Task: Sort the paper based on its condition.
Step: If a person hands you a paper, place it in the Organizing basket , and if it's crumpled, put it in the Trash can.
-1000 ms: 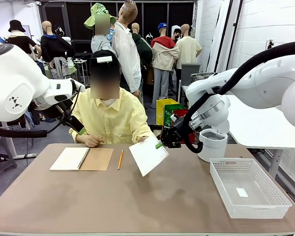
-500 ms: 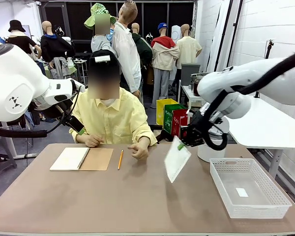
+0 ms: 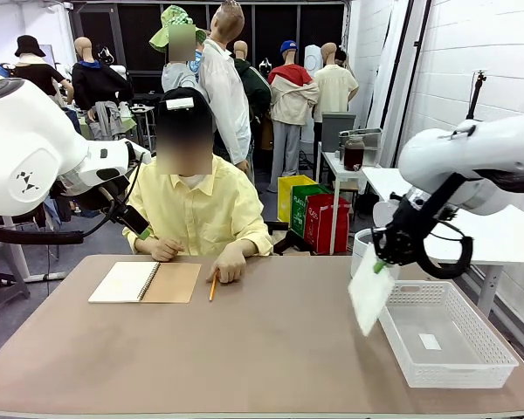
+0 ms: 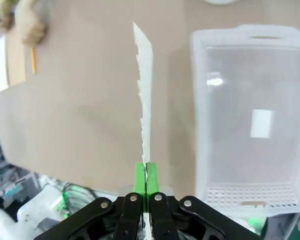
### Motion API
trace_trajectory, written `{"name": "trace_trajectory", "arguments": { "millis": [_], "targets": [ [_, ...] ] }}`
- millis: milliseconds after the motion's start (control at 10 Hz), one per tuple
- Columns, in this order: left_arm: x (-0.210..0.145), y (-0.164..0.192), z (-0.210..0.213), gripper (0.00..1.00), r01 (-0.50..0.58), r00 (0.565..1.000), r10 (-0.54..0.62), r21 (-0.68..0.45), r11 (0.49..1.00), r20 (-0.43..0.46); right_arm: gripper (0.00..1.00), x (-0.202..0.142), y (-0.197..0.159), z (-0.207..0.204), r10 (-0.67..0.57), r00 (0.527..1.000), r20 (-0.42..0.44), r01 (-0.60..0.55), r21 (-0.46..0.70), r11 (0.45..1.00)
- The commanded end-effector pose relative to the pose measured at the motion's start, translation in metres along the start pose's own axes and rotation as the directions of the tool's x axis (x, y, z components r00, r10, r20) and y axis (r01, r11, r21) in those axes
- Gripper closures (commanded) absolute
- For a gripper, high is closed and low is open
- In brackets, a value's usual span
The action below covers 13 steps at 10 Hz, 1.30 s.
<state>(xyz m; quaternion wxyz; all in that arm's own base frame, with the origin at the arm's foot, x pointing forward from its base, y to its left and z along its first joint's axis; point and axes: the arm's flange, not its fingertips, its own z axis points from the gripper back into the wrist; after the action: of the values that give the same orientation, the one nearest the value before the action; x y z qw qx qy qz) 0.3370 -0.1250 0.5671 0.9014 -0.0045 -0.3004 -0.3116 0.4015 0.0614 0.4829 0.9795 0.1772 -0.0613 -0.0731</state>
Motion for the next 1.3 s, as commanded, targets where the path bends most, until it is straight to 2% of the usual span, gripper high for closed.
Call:
{"name": "trace_trajectory", "arguments": {
  "millis": [0, 400, 600, 900, 1200],
  "targets": [
    [0.000, 0.001, 0.001, 0.00, 0.000, 1.000, 0.000, 0.001, 1.000, 0.001, 1.00, -0.002, -0.010, 0.009, -0.026, 0.999, 0.037, 0.029, -0.088, 0.996],
    [0.000, 0.001, 0.001, 0.00, 0.000, 1.000, 0.000, 0.001, 1.000, 0.001, 1.00, 0.010, -0.043, 0.008, -0.033, 0.996, 0.083, 0.045, -0.153, 0.987],
    [0.000, 0.001, 0.001, 0.00, 0.000, 1.000, 0.000, 0.001, 1.000, 0.001, 1.00, 0.014, -0.052, -0.003, 0.060, 0.991, 0.119, -0.041, -0.153, 0.987],
    [0.000, 0.001, 0.001, 0.00, 0.000, 1.000, 0.000, 0.001, 1.000, 0.001, 1.00, 0.016, -0.058, -0.028, 0.054, 0.994, 0.096, -0.042, -0.128, 0.991],
    [0.000, 0.001, 0.001, 0.00, 0.000, 1.000, 0.000, 0.001, 1.000, 0.001, 1.00, 0.011, -0.057, -0.053, 0.085, 0.995, 0.052, -0.076, -0.153, 0.985]
  ]
}}
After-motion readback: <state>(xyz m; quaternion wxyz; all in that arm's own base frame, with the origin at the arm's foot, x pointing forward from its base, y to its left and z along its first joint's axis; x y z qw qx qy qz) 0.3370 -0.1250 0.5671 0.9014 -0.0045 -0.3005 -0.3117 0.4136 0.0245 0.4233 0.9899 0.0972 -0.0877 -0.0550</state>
